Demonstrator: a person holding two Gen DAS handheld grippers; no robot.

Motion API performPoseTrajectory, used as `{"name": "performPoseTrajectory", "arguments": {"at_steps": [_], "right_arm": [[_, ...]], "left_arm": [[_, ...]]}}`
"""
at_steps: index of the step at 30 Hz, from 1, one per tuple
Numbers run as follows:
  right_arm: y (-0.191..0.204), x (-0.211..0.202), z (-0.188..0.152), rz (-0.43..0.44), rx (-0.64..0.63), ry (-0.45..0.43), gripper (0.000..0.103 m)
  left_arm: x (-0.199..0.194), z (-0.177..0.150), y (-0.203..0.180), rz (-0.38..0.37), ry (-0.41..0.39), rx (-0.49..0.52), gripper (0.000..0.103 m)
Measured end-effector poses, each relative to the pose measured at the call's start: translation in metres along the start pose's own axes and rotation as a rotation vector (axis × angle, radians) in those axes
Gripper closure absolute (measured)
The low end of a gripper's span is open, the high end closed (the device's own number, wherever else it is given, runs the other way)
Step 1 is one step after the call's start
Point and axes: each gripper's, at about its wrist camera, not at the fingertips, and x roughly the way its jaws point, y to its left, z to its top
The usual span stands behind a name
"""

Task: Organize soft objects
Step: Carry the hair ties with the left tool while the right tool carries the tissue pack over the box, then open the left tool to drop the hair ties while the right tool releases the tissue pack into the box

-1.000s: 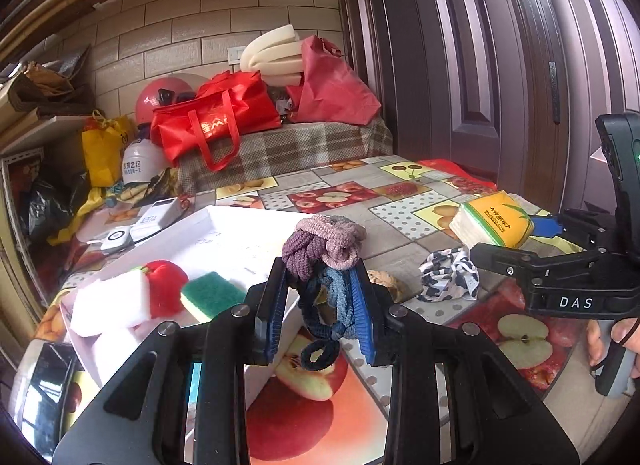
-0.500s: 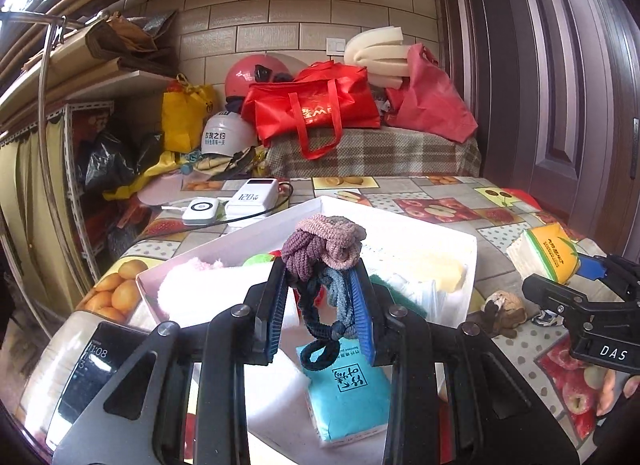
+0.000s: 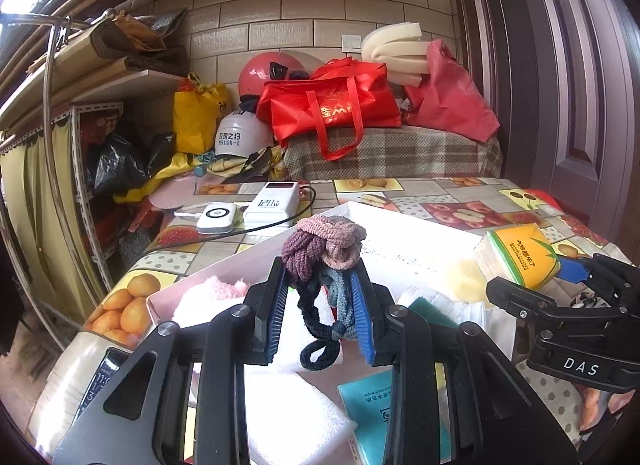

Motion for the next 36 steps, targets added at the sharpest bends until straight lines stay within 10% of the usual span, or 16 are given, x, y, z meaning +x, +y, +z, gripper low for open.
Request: {"name": "performPoseTrajectory", "arguments": {"at_steps": [29, 31, 36], "right_arm": [[0.020, 0.045, 0.021, -0.017, -0.022, 0.034, 0.028], [0.020, 0.047, 0.021, -0.007, -0.023, 0.044, 0.023], [0.020, 0.052, 0.021, 0.007, -0.028, 0.069, 0.018]], "left_arm": [[0.017, 0.005, 0.004, -0.002, 0.058, -0.026, 0.067], [0.012, 0.004, 0.005, 0.021, 0.038, -0.028, 0.060], [-0.003, 0.004, 0.010, 0.078, -0.042, -0.047, 0.000]]}}
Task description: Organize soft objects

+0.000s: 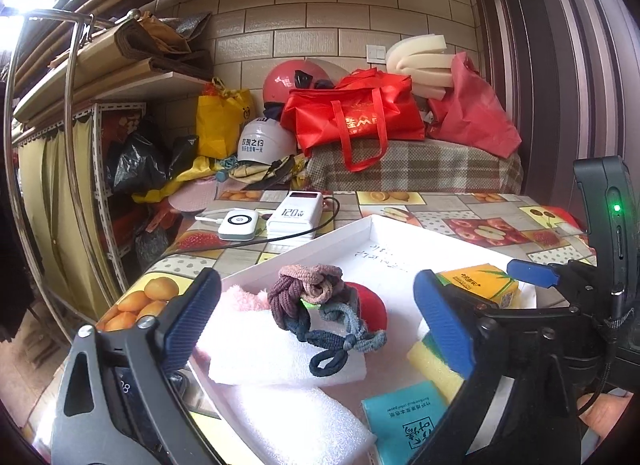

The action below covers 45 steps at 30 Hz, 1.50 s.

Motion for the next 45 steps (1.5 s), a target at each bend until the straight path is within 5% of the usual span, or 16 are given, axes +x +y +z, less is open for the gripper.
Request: {"name": "performPoseTrajectory", "arguments": {"at_steps": [25, 35, 45], "right_arm": [[0.000, -0.010, 0.001, -0.015, -0.005, -0.044, 0.018], [-0.003, -0.038, -0.004, -0.062, 0.018, -0.199, 0.018], [-0.008, -0.072, -0.022, -0.101, 0.053, -0.238, 0.018]], "left_arm": [[0.006, -0.002, 0.007, 0.000, 0.025, -0.036, 0.000], [-0.010, -0.004, 0.004, 0.041, -0.029, -0.020, 0.000], [-0.034, -0.012, -0.003, 0.107, -0.028, -0.039, 0.000]]}}
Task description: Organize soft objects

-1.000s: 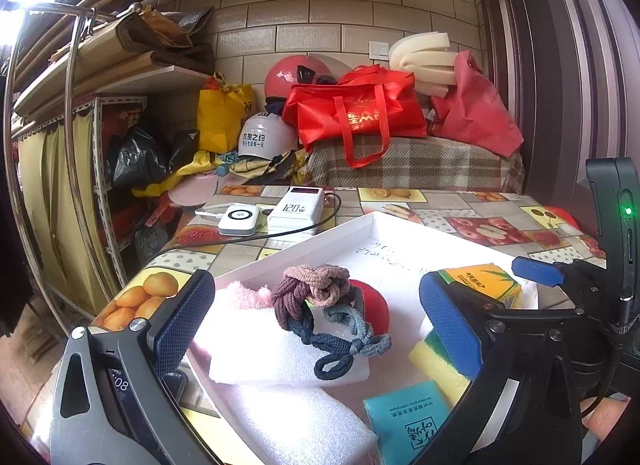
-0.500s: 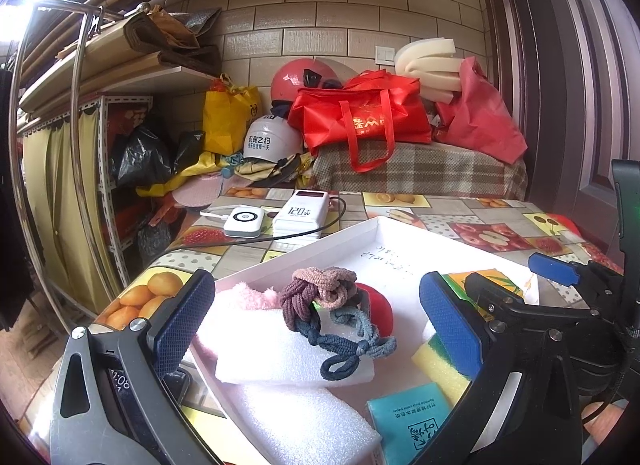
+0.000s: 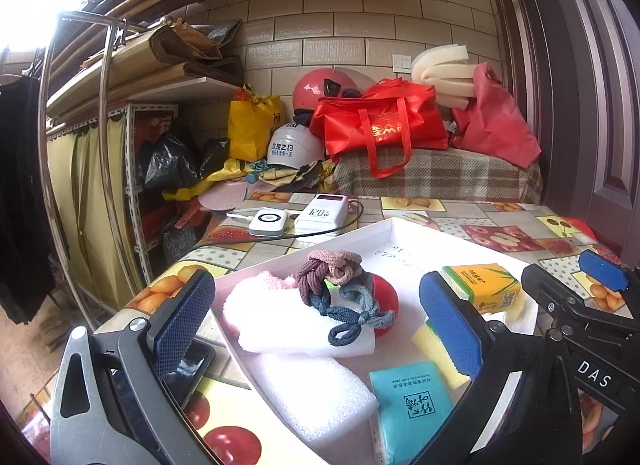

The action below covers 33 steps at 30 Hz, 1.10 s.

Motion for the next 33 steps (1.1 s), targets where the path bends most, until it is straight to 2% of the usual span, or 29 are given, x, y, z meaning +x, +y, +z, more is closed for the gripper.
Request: {"name": "performPoseTrajectory", "arguments": {"at_steps": [4, 7, 9, 12, 17, 20, 22, 26, 29, 33], "right_arm": [[-0.002, -0.028, -0.007, 0.014, -0.006, -0.054, 0.018], [-0.009, -0.048, -0.012, 0.021, 0.010, -0.080, 0.018], [-0.017, -0.055, -0.013, -0.011, 0.021, -0.077, 0.018], [-0.035, -0.055, -0.017, -0.096, 0.053, -0.026, 0.018], [-0.082, -0.064, -0.028, -0.118, 0.126, 0.055, 0.018], [-0.117, -0.076, -0.035, -0.065, 0.150, 0.089, 0.018], [-0.140, -0.080, -0.042, -0.050, 0.175, 0.143, 0.018], [-0.186, -0.081, -0.059, -0.034, 0.313, 0.263, 0.017], [-0.211, -0.084, -0.070, -0.022, 0.459, 0.273, 0.017], [-0.216, -0.085, -0.073, -0.016, 0.502, 0.279, 0.016]], "left_arm": [[-0.012, -0.004, -0.001, -0.062, 0.005, -0.029, 0.000], [-0.016, -0.006, -0.003, -0.090, 0.040, -0.055, 0.000], [-0.018, -0.007, -0.005, -0.138, 0.055, -0.063, 0.000], [-0.021, -0.007, -0.012, -0.153, 0.053, -0.037, 0.000], [-0.029, -0.008, -0.029, -0.205, 0.048, 0.029, 0.000], [-0.030, -0.009, -0.041, -0.261, 0.068, 0.071, 0.000], [-0.029, -0.010, -0.049, -0.276, 0.081, 0.101, 0.000], [-0.026, -0.012, -0.065, -0.340, 0.139, 0.114, 0.000], [-0.022, -0.016, -0.084, -0.351, 0.206, 0.143, 0.000], [-0.022, -0.022, -0.110, -0.369, 0.258, 0.190, 0.000]]}}
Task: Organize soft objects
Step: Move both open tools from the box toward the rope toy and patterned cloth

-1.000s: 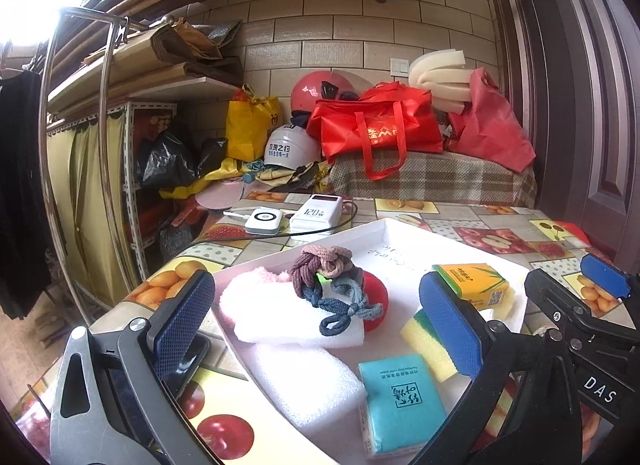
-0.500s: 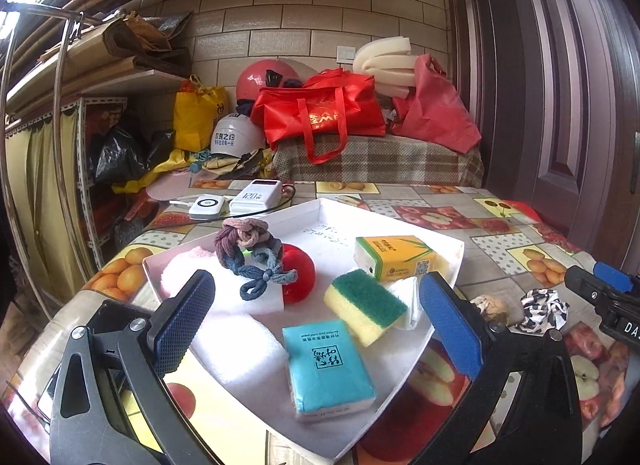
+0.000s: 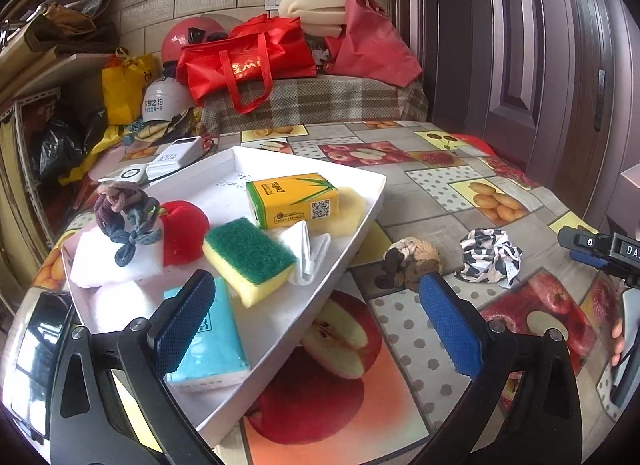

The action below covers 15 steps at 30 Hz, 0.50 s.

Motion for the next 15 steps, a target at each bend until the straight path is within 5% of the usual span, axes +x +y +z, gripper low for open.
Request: {"name": "performPoseTrajectory", "arguments": {"at_steps": [6, 15], "right_arm": [[0.015, 0.010, 0.000, -0.006, -0.081, 0.059, 0.016], [0.062, 0.054, -0.009, -0.023, -0.347, 0.239, 0.016]], "left_arm": [[0.011, -0.002, -0.030, 0.044, 0.054, 0.121, 0.000], [0.023, -0.003, -0.036, 0.086, 0.109, 0.141, 0.000]]}}
